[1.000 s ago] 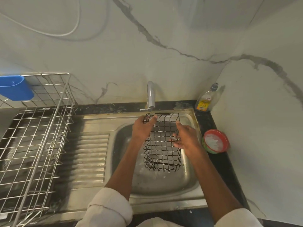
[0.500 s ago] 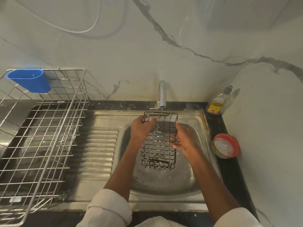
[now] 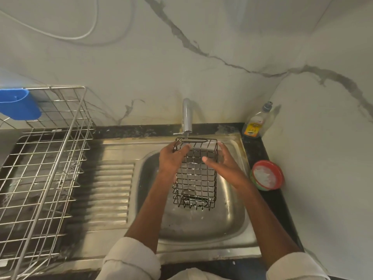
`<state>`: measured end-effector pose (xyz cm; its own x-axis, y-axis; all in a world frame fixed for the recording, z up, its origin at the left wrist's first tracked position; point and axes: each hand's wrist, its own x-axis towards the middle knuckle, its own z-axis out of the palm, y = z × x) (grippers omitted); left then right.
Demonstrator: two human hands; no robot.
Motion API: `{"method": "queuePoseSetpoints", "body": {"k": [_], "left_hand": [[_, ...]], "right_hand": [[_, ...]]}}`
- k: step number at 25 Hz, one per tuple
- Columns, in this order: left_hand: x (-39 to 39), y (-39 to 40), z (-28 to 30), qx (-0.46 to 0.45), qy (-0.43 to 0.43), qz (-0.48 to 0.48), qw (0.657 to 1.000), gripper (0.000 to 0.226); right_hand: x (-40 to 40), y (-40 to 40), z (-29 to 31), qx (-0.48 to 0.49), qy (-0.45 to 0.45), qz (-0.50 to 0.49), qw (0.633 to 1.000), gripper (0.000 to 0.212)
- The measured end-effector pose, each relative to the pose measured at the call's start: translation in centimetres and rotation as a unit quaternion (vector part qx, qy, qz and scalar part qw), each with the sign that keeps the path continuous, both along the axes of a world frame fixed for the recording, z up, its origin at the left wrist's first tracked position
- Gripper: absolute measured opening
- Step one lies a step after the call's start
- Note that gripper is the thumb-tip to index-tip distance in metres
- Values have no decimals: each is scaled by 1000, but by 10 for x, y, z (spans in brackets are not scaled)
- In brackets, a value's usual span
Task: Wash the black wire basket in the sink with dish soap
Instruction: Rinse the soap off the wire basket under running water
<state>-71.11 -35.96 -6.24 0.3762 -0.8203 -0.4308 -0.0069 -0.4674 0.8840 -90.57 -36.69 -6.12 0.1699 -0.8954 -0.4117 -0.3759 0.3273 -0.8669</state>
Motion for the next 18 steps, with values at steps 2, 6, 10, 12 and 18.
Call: {"method": "queuePoseSetpoints", "body": {"k": [2, 6, 10, 12, 18], "left_hand": [[2, 2, 0, 4, 25, 8, 1000, 75], [-9, 8, 0, 18, 17, -13, 1000, 79], [-21, 9, 4, 4, 4, -40, 999, 81], [-24, 9, 7, 3, 0, -41, 999, 76], [-9, 18, 4, -9, -22, 1, 1000, 92]], "right_hand": [[-4, -1, -3, -1, 2, 19, 1000, 111], [-13, -1, -9, 4, 8, 7, 1000, 123], [-22, 3, -12, -12, 20, -15, 1000, 117], [-21, 4, -11, -23, 15, -29, 999, 113], [1, 2, -13, -46, -10, -19, 999, 113]]}}
